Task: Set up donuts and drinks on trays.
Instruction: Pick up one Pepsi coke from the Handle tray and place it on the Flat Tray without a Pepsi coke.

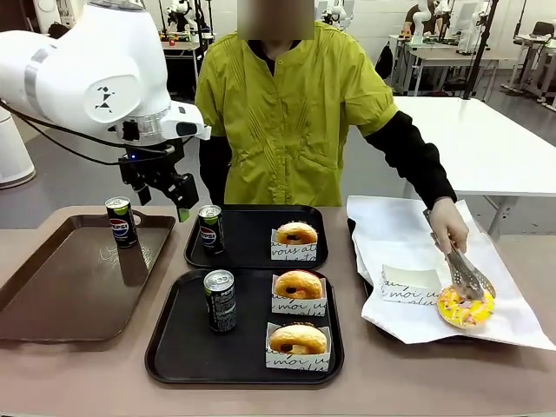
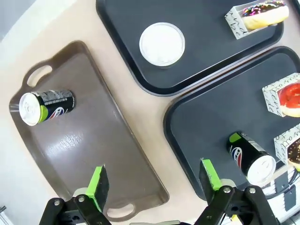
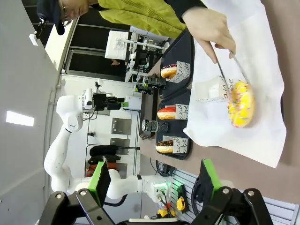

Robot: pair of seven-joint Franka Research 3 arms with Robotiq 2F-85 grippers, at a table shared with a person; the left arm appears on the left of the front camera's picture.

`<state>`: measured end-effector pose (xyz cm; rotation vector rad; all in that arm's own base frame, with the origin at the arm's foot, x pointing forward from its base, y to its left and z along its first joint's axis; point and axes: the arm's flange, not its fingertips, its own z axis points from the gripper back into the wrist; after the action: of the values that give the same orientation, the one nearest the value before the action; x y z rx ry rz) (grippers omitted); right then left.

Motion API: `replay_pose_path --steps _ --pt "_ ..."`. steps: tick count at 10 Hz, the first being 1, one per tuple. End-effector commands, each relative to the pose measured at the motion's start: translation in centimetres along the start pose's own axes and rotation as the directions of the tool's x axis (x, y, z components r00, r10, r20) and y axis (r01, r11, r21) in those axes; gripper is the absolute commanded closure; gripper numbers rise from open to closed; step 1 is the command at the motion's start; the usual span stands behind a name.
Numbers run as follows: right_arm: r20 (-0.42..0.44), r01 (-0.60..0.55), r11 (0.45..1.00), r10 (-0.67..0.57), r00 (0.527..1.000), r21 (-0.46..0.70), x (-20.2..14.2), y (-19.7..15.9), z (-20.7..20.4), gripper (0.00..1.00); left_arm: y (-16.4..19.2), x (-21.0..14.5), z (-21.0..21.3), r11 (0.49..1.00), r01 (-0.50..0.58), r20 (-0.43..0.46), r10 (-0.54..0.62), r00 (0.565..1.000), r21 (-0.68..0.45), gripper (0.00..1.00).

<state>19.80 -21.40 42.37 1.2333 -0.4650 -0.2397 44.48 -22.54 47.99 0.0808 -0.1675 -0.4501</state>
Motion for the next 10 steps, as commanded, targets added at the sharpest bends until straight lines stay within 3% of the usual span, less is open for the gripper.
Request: replay_pose_path --steps 1,8,10 --pt "0.015 -0.016 0.999 0.016 1.0 0.028 0.2 0.1 -0.1 0.0 -0.7 0.4 0.4 1.0 0.026 -0.002 -0.026 1.0 0.009 0.0" --pt "0.015 -0.016 0.999 0.016 1.0 0.028 0.2 0.1 -0.1 0.0 -0.8 0.2 0.2 1.0 0.018 0.007 -0.018 1.0 0.001 0.0" --pt "0.015 -0.016 0.999 0.016 1.0 0.028 0.2 0.1 -0.1 0.0 3.2 -2.8 3.1 0.967 -0.162 0.007 0.167 0.986 -0.196 0.0"
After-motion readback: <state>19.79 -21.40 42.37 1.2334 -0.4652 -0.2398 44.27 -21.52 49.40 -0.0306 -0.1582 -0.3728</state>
